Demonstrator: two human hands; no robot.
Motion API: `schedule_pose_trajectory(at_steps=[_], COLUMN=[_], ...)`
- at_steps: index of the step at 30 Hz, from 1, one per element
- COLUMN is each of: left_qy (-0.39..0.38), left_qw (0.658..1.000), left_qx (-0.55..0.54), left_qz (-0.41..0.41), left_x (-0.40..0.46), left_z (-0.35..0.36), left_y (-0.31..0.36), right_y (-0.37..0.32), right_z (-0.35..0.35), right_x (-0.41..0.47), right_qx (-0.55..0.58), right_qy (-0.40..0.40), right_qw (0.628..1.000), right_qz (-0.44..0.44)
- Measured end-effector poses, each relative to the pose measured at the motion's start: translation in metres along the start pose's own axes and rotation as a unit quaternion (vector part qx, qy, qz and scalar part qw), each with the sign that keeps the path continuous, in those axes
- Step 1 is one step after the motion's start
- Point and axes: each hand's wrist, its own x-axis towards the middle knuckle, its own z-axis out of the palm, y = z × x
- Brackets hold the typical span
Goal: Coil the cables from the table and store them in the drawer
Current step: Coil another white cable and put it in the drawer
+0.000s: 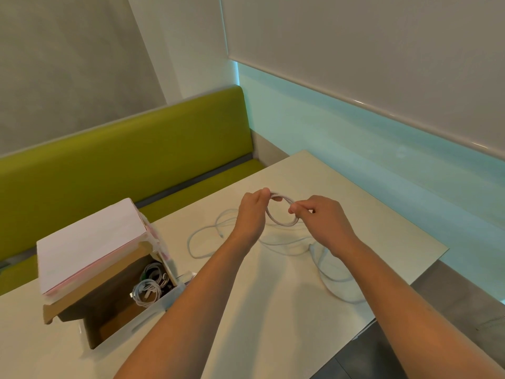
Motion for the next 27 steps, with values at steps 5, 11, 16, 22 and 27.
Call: schedule_pose_trajectory(at_steps=[5, 11, 16, 22, 27], left_qy=[-0.012, -0.12, -0.064, 0.015, 0.049], left_qw=[0.998, 0.991, 0.995, 0.999, 0.992], left_qx=[0.061, -0.002, -0.059, 0.047, 0.112], left_qz=[0.025, -0.054, -0.042, 0.002, 0.022], left_x=[0.004, -0.004, -0.002, 0.001, 0.003], left_z=[0.001, -0.004, -0.002, 0.003, 0.007], left_y=[0.0, 0.014, 0.005, -0.004, -0.006], right_y=[0.0, 0.001, -0.001, 0.002, 0.0], right_z=[0.001, -0.001, -0.002, 0.001, 0.001], right_x=[-0.002, -0.003, -0.002, 0.001, 0.0], right_qx=[-0.124, -0.079, -0.02, 0.039, 0.097], right_qy=[0.026, 0.035, 0.022, 0.014, 0.006], right_qw=[0.992, 0.996, 0.999, 0.999, 0.995], right_qz=[-0.006, 0.035, 0.035, 0.029, 0.027])
